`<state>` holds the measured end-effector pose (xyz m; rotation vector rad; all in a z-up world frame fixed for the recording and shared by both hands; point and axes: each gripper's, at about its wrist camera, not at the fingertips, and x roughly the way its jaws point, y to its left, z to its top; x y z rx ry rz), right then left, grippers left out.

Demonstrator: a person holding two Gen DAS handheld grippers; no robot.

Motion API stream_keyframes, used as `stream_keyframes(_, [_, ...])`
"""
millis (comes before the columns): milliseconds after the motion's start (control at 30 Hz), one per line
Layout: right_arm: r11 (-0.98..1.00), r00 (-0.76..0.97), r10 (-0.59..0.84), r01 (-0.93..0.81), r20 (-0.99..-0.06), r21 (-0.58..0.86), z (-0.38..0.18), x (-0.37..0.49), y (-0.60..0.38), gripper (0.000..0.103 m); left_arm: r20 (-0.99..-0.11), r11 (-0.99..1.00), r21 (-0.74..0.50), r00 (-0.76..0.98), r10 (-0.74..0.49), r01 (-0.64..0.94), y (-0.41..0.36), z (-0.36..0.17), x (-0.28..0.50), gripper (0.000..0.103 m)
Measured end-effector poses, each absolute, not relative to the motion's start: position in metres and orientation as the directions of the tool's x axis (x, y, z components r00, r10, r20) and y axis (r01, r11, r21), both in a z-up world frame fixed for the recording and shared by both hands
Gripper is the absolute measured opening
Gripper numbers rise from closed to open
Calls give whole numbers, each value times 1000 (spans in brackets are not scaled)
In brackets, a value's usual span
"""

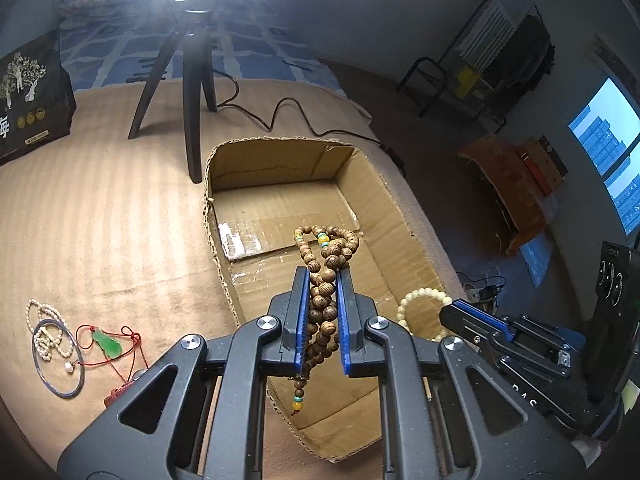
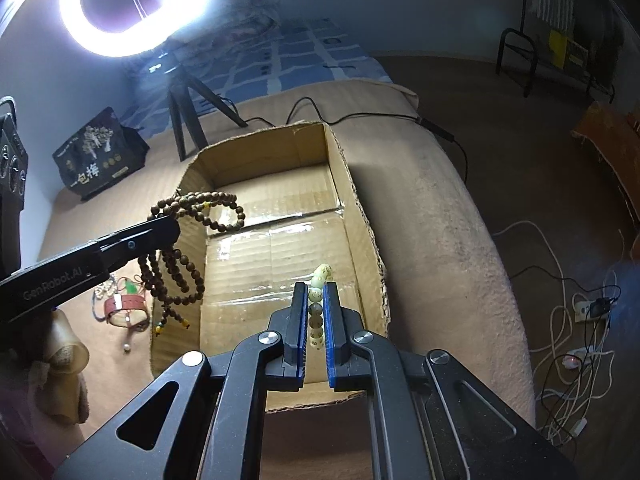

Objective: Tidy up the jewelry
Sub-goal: 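Carry the mala and jade bracelet into the cardboard box with both tools, then open both tools to release the beads and withdraw from the box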

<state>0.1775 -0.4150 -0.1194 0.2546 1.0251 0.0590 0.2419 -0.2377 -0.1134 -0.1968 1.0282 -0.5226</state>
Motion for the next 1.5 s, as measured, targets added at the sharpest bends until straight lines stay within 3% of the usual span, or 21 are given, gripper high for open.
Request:
stream_keyframes(267, [973, 523, 153, 69, -838, 220, -117, 178, -410, 8, -771, 871, -355, 421, -478, 339, -238, -108, 237, 11])
stream_keyframes(300, [973, 524, 152, 68, -838, 219, -116, 178, -410, 14, -773, 873, -350, 422, -473, 339, -238, -108, 236, 17])
stream_keyframes(333, [974, 526, 151, 65, -837, 216, -116, 178, -409, 25, -774, 876, -344, 426, -468, 338, -237, -107, 235, 30])
stream_keyframes(400, [976, 538, 139, 66, -831, 205, -114, 176, -408, 43, -770, 877, -341, 434, -467, 338, -235, -106, 234, 33])
stream_keyframes(433, [977, 546, 132, 67, -827, 201, -113, 175, -407, 47, -769, 877, -343, 435, -468, 337, -233, -106, 233, 33])
stream_keyframes(767, [976, 560, 134, 70, -817, 208, -107, 173, -403, 51, -776, 896, -296, 464, -428, 331, -218, -99, 227, 33])
stream_keyframes(833, [973, 579, 142, 68, -803, 221, -103, 171, -401, 56, -775, 901, -282, 475, -416, 330, -213, -96, 225, 33])
stream_keyframes(1100, [976, 664, 133, 42, -735, 215, -88, 164, -382, 57, -764, 918, -231, 524, -376, 322, -186, -84, 219, 33])
stream_keyframes(1167, [976, 680, 144, 22, -719, 215, -82, 164, -375, 62, -765, 923, -219, 531, -364, 317, -176, -81, 219, 33])
stream_keyframes(1233, [977, 682, 155, -1, -715, 211, -77, 165, -368, 77, -766, 927, -210, 537, -353, 310, -162, -78, 219, 33])
stream_keyframes(1367, [976, 664, 191, -51, -723, 210, -69, 167, -349, 78, -781, 938, -188, 535, -323, 291, -131, -77, 218, 33])
stream_keyframes(1500, [963, 633, 257, -106, -731, 247, -68, 171, -329, 78, -796, 950, -186, 530, -294, 249, -96, -86, 215, 46])
